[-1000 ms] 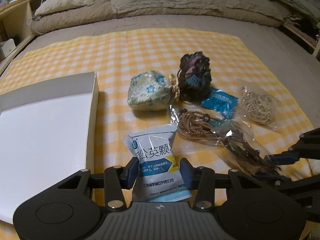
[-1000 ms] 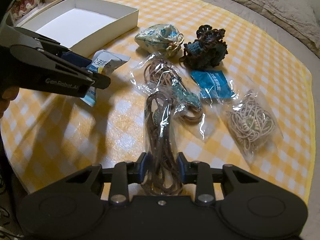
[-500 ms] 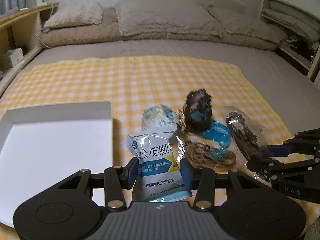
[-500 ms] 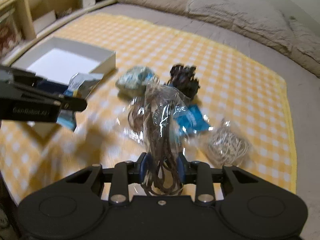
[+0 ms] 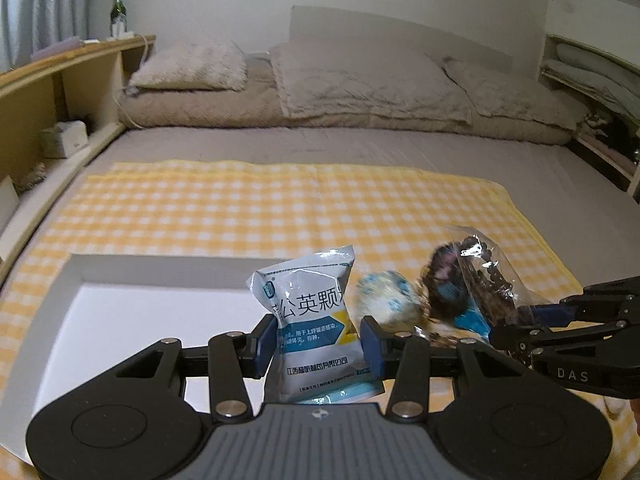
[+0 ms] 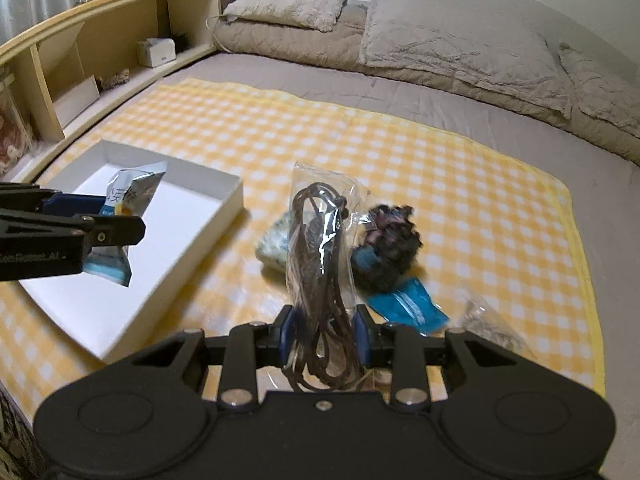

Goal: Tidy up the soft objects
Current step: 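Carry the sachet in the left tool and cord bag in the right tool over the white box, then lower the dark cord bag into the white box and open the right tool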

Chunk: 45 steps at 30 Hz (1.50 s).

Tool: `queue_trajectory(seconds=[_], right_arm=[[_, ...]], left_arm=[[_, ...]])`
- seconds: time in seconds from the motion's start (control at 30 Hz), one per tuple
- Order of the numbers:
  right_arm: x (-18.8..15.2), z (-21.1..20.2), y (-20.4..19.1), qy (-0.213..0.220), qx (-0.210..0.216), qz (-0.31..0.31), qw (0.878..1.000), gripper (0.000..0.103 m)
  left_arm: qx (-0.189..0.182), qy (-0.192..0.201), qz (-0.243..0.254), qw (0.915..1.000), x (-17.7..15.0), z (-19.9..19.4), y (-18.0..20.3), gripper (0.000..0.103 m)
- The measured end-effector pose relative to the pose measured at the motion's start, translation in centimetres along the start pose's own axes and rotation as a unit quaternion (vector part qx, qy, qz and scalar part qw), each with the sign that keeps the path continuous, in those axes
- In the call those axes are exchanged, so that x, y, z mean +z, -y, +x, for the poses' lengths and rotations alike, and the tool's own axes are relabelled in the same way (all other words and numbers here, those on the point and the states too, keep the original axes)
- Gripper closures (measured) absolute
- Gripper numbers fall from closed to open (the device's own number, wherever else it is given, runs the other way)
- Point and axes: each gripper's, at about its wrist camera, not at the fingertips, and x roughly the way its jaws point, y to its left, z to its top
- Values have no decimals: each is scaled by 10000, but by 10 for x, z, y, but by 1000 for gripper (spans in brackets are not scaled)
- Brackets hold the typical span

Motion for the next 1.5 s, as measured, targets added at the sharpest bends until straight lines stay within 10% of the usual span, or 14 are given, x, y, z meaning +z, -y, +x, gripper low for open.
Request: queue_trajectory(seconds=[0.87,1.5], right_arm=[[39,56,-116,-790,1161,849,9865,71],[29,81,-136,-1306,1108,1479,9741,58]], left_arm=[[386,-761,-250,9960,-23,2,-106,56],[324,-1378,127,9898,-44,26,-111,56]])
